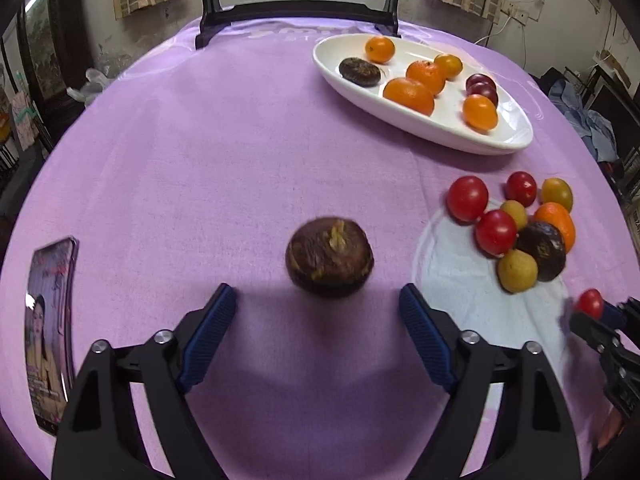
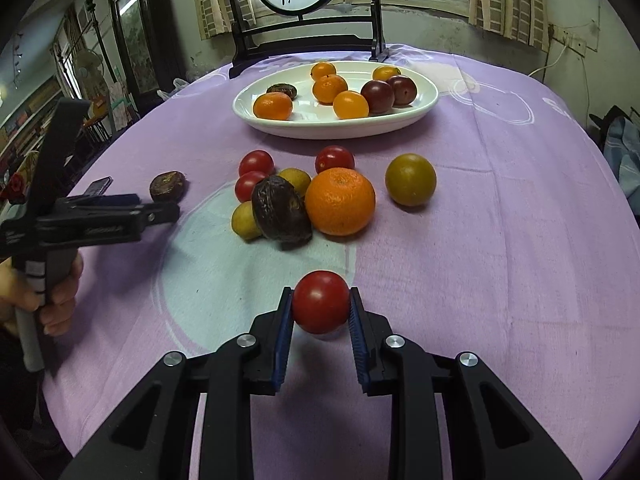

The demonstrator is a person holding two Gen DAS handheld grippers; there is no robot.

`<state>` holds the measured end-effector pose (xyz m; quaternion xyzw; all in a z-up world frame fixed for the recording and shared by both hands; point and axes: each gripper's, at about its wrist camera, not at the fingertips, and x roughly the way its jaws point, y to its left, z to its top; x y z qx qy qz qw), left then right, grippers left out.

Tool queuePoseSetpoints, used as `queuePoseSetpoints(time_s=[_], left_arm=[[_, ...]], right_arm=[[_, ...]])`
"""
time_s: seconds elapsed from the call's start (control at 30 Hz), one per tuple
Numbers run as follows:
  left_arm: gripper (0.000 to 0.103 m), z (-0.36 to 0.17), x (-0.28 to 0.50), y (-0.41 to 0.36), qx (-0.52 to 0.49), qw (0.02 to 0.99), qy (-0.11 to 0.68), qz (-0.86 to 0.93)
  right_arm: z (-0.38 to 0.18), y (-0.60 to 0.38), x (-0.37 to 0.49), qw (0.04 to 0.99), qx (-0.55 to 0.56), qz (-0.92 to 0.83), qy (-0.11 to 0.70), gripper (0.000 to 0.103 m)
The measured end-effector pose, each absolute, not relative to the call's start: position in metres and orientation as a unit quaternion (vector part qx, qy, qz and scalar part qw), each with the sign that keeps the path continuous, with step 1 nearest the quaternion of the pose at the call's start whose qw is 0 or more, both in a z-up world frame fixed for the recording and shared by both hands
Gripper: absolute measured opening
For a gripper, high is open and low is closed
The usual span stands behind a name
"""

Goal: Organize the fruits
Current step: 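Grasp a red cherry tomato with the right gripper while the left gripper grasps a brown date, then carry the tomato and date over the plate and open both grippers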

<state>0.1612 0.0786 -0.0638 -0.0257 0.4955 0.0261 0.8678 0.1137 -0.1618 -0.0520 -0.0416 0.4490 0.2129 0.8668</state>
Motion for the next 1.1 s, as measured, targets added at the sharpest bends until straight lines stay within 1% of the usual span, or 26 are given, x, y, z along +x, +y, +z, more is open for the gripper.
queuePoseSetpoints(time_s=[0.03,0.07,0.1,0.13,0.27,0.4,0.53,0.67,0.77,0.97,1.0,1.03,1.1], left_arm=[[0.066,-0.063,0.164,0.078,-0.020,0.869,0.494,0.028],[0.055,-0.062,0.166,0.077,-0.016,0.870,0.492,0.029],[0.050,-0.061,0.167,0.076,-0.013,0.871,0.491,0.027],[0.042,-0.060,0.167,0.074,-0.011,0.871,0.491,0.020],[0.041,-0.053,0.161,0.066,0.006,0.871,0.491,0.014],[0.041,-0.026,0.160,0.056,0.017,0.886,0.463,-0.003],[0.041,0.004,0.182,0.044,0.014,0.898,0.439,-0.017],[0.041,0.022,0.220,0.032,0.015,0.907,0.421,-0.017],[0.042,0.021,0.253,0.026,0.016,0.909,0.416,-0.011],[0.042,-0.006,0.312,0.033,-0.014,0.891,0.453,0.005],[0.042,-0.010,0.318,0.034,-0.018,0.890,0.456,0.005],[0.043,-0.013,0.321,0.035,-0.022,0.888,0.459,0.005],[0.054,-0.015,0.324,0.037,-0.030,0.889,0.458,0.008]], right_arm=[[-0.052,-0.163,0.113,0.867,-0.040,0.214,0.449,0.027],[-0.051,-0.164,0.111,0.867,-0.039,0.214,0.448,0.027],[-0.050,-0.164,0.111,0.867,-0.038,0.215,0.448,0.027],[-0.049,-0.165,0.110,0.867,-0.036,0.217,0.447,0.027],[-0.042,-0.165,0.110,0.869,-0.034,0.225,0.440,0.027],[-0.019,-0.161,0.122,0.878,-0.040,0.231,0.417,0.027],[0.006,-0.154,0.151,0.893,-0.044,0.229,0.385,0.027],[0.018,-0.141,0.198,0.898,-0.042,0.225,0.376,0.027],[0.009,-0.125,0.232,0.888,-0.041,0.233,0.394,0.027],[-0.020,-0.100,0.271,0.871,-0.044,0.231,0.432,0.028],[-0.023,-0.098,0.275,0.869,-0.040,0.231,0.435,0.030],[-0.025,-0.098,0.279,0.869,-0.034,0.230,0.438,0.041],[-0.027,-0.099,0.281,0.869,-0.021,0.227,0.438,0.060]])
